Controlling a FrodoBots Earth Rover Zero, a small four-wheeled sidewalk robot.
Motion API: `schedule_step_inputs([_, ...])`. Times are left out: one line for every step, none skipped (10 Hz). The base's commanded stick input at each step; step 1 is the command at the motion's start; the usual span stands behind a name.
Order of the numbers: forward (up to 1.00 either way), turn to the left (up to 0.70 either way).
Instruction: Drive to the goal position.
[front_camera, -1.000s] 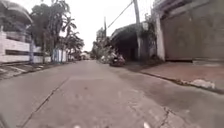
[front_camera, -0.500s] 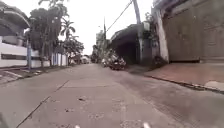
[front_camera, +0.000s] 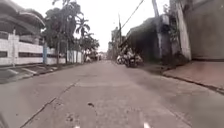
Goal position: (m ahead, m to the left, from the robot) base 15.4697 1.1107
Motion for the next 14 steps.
schedule_step_inputs([0.70, 0.00])
schedule_step_inputs([0.70, 0.00])
schedule_step_inputs([0.70, 0.00])
schedule_step_inputs([0.70, 0.00])
schedule_step_inputs([0.70, 0.00])
schedule_step_inputs([0.70, 0.00])
schedule_step_inputs([0.70, 0.00])
schedule_step_inputs([0.70, 0.00])
schedule_step_inputs([0.70, 0.00])
schedule_step_inputs([0.70, 0.00])
schedule_step_inputs([0.70, 0.00])
schedule_step_inputs([0.70, 0.00])
schedule_step_inputs([0.70, 0.00])
schedule_step_inputs([0.70, 0.00])
